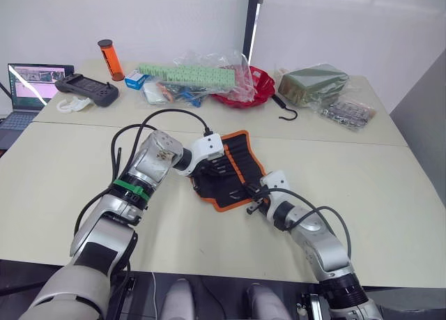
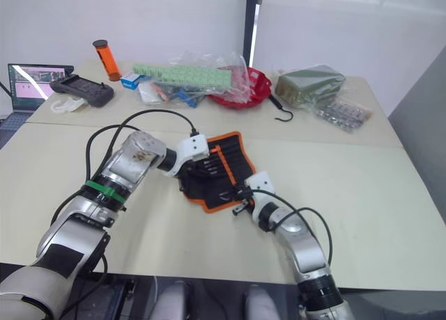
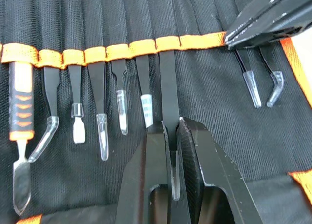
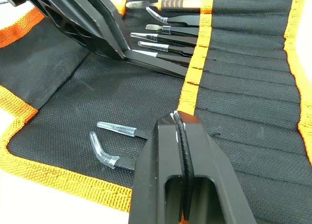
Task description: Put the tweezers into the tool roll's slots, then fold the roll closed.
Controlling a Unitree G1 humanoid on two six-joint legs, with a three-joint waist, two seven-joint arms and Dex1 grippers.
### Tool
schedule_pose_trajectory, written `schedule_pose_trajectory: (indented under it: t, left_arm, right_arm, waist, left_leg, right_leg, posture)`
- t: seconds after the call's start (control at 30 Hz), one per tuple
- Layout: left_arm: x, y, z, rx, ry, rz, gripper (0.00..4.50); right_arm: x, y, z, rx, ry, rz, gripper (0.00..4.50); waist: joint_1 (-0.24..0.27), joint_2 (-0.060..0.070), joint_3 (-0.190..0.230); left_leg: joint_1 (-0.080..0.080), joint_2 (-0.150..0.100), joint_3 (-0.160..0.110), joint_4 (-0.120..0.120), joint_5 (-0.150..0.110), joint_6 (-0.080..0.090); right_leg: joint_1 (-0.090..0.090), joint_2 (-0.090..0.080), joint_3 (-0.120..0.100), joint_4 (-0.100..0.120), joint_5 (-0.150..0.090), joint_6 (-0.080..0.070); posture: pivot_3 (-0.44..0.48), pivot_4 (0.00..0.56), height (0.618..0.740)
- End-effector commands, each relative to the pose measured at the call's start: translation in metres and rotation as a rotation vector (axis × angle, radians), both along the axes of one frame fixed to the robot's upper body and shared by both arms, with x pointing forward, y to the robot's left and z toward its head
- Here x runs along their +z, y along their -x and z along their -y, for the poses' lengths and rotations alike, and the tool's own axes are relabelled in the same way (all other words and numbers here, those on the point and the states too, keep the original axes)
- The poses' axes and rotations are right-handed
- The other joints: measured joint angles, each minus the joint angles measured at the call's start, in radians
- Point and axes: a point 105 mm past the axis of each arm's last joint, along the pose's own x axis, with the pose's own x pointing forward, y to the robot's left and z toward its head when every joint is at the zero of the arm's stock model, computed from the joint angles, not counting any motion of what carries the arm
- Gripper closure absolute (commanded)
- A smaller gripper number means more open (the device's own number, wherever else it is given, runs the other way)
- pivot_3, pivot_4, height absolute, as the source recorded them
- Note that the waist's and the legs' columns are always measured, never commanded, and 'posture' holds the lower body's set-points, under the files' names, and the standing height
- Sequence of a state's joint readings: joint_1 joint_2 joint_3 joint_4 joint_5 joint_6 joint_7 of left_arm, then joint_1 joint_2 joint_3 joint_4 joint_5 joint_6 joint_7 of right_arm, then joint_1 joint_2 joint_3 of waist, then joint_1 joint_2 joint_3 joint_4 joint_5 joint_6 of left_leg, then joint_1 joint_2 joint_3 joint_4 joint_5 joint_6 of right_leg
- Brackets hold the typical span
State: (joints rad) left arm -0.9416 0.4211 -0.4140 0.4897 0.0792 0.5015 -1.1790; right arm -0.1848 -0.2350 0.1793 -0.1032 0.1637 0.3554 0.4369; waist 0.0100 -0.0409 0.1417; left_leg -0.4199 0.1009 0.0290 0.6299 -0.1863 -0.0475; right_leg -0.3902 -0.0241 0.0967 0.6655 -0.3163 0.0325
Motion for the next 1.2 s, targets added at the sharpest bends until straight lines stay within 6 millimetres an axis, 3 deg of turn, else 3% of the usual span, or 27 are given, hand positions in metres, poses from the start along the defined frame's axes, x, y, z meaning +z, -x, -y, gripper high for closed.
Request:
schedule_pose_trajectory:
  t: [0.03,0.5,0.83,0.9,1.2]
  left_arm:
    - [0.014,-0.006,0.014,-0.013,0.022,0.055,4.48]
    - [0.009,-0.012,0.039,-0.015,0.060,0.062,4.48]
    - [0.013,-0.016,0.040,0.008,0.084,0.063,4.48]
    - [0.018,-0.015,0.038,0.022,0.112,0.046,3.57]
    - [0.051,-0.007,0.001,0.130,0.226,0.050,0.58]
  right_arm:
    - [-0.021,0.001,0.012,-0.054,0.034,-0.083,4.50]
    - [-0.021,0.001,0.011,-0.052,0.031,-0.085,4.50]
    - [-0.022,0.000,0.011,-0.046,0.034,-0.088,4.50]
    - [-0.022,0.000,0.011,-0.043,0.035,-0.088,4.50]
    - [-0.025,0.001,0.006,-0.011,0.040,-0.099,4.50]
  waist:
    - [0.000,0.000,0.000]
    - [0.000,0.000,0.000]
    - [0.000,0.000,0.000]
    - [-0.001,0.000,0.000]
    - [-0.011,0.001,0.000]
  left_leg:
    - [0.000,0.000,0.000,0.000,0.000,0.000]
    - [0.000,-0.001,-0.001,0.001,0.000,0.000]
    - [0.000,-0.001,-0.002,0.002,0.000,0.000]
    - [-0.001,-0.001,-0.002,0.002,0.000,0.000]
    - [-0.001,-0.001,-0.003,0.001,0.000,0.000]
  right_leg:
    - [0.000,0.000,0.000,0.000,0.000,0.000]
    - [0.000,0.000,0.000,0.000,0.000,0.000]
    - [0.001,0.000,0.000,0.000,0.000,0.001]
    - [0.001,0.000,0.000,0.000,0.000,0.001]
    - [0.001,0.001,0.001,0.001,0.000,0.001]
  posture:
    - [0.000,0.150,0.737]
    - [0.000,0.150,0.737]
    - [0.000,0.150,0.737]
    - [0.000,0.150,0.737]
    - [0.000,0.150,0.737]
